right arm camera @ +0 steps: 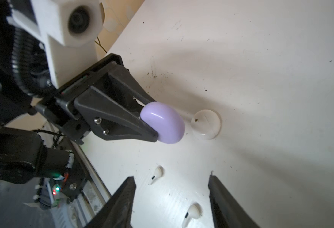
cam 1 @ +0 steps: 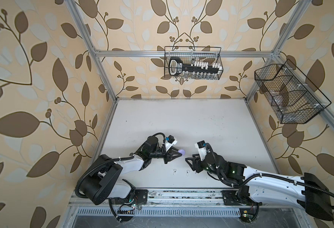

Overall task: Insert wireless bluetooth earbuds into charging case
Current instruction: Pass the charging case, then open the charging case.

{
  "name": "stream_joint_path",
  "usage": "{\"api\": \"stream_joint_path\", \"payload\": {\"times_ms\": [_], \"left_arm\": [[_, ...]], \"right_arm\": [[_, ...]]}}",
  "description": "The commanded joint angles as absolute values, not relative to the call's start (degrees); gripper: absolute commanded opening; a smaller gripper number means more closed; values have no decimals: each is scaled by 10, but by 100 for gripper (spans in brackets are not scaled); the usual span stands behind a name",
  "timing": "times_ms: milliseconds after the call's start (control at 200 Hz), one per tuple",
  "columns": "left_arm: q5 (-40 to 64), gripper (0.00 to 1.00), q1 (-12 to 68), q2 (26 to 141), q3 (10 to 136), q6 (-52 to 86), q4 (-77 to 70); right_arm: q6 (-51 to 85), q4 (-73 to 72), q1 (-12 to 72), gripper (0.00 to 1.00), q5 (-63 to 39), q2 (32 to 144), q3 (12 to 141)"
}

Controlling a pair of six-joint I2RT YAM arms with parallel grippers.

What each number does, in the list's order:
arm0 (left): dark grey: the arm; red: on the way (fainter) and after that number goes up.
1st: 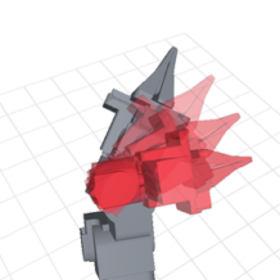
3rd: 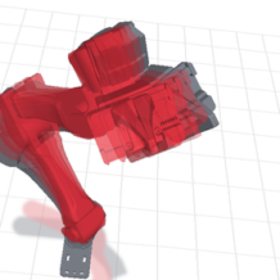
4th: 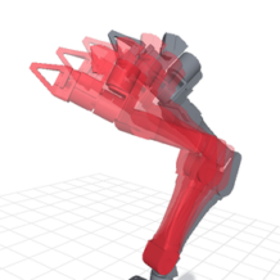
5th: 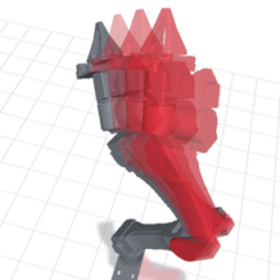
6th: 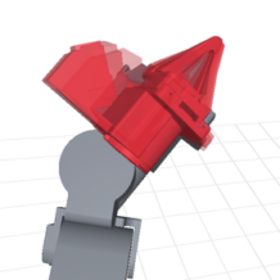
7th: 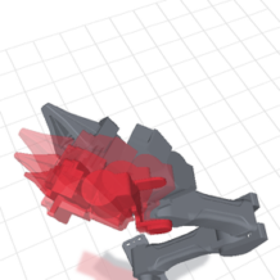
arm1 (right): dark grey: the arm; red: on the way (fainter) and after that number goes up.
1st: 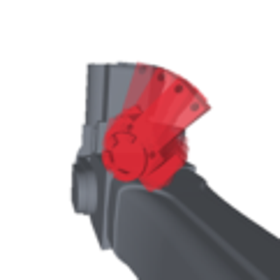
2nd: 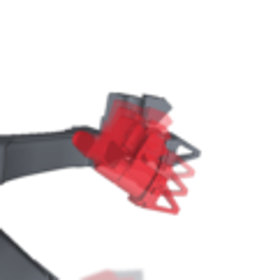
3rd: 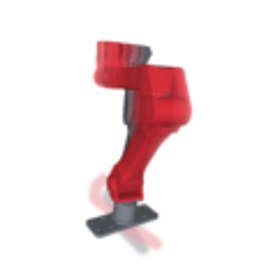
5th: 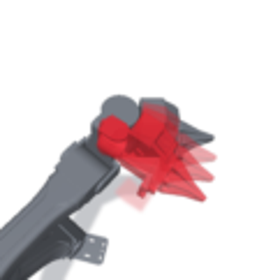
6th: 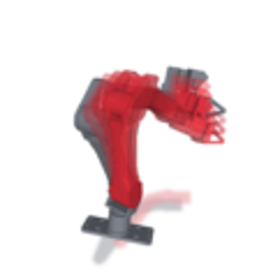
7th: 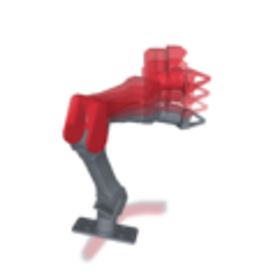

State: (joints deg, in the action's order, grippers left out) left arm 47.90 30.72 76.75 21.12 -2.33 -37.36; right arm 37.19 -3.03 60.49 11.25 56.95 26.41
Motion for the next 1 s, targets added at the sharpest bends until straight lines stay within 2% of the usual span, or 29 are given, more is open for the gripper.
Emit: {"api": "stream_joint_path", "payload": {"times_ms": [0,190,395,715,995], "left_arm": [[501,0,308,750,217,-22,-388],[546,0,308,745,247,-8,-340],[607,0,308,737,280,13,-292],[585,0,308,730,247,19,-369],[598,0,308,729,237,60,-418]], "right_arm": [[360,-40,587,55,86,568,256],[346,-43,576,57,74,564,253],[325,-75,571,52,50,521,238],[308,-69,566,48,39,502,243],[300,-126,551,50,-11,509,221]]}}
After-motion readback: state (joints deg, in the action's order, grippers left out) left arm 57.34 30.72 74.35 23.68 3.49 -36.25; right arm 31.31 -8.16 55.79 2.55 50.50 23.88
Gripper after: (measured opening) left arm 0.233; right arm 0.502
